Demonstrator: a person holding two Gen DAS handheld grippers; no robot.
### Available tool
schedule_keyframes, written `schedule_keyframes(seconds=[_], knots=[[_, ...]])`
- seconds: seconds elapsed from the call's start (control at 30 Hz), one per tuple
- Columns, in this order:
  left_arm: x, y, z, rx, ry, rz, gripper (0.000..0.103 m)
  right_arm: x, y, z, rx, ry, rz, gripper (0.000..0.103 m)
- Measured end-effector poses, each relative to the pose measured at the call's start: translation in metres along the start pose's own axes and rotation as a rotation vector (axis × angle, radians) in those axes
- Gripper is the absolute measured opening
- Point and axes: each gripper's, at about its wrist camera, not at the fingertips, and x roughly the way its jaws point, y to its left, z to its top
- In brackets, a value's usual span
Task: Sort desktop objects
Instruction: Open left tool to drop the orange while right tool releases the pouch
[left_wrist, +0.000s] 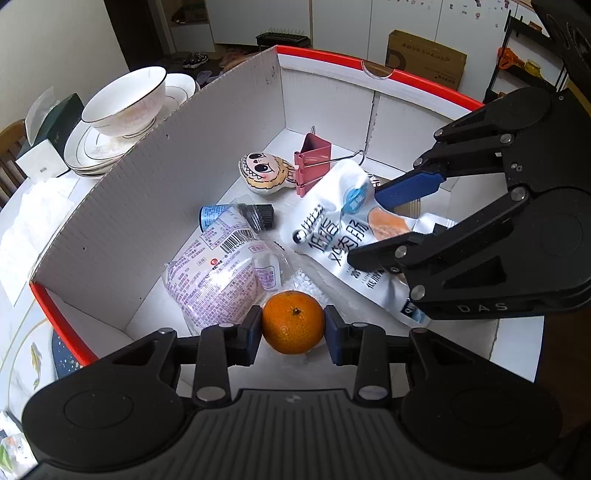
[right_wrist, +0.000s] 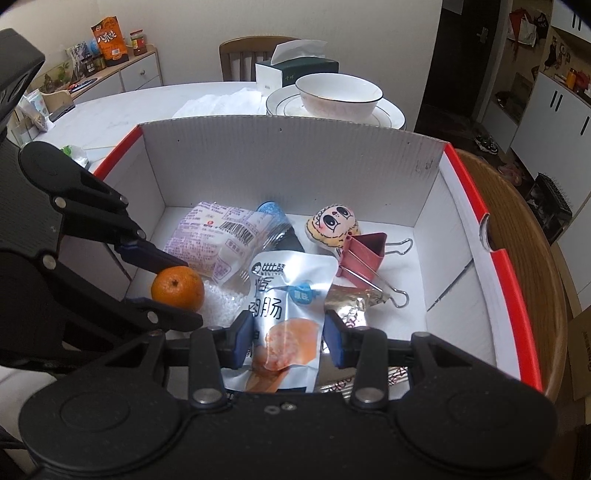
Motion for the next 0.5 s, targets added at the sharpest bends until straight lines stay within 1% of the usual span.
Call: schedule_keyframes(seconds=[0.07,0.17,0.23,0.3,0.37,0.5], knots=[[-0.001,0.001,0.000,-0.008,-0.003,-0.006,0.036,-0.001,-0.001,-0.001,0.000,0.000,0.004,0.041],[-0.005,0.002,-0.001,-0.025,-0.013,-0.001,0.043,-0.004,-0.003,-0.001,0.003,-0.002,0.011,0.043],[-0.010,0.003,-0.002,-0.040,-0.028,0.000,0.052,-0.007,-0.004,-0.001,0.003,-0.006,0.016,0.044],[-0.015,0.005,-0.003,-0.056,-0.047,0.004,0.055,-0.010,-0.005,-0.002,0.004,-0.011,0.022,0.047],[-0.021,0.006,-0.004,-0.072,-0.063,-0.003,0.055,-0.015,-0.006,-0.001,0.006,-0.021,0.027,0.051],[-0.036,0.006,-0.010,-0.103,-0.103,0.000,0.055,-0.024,-0.008,-0.001,0.013,-0.039,0.043,0.053]])
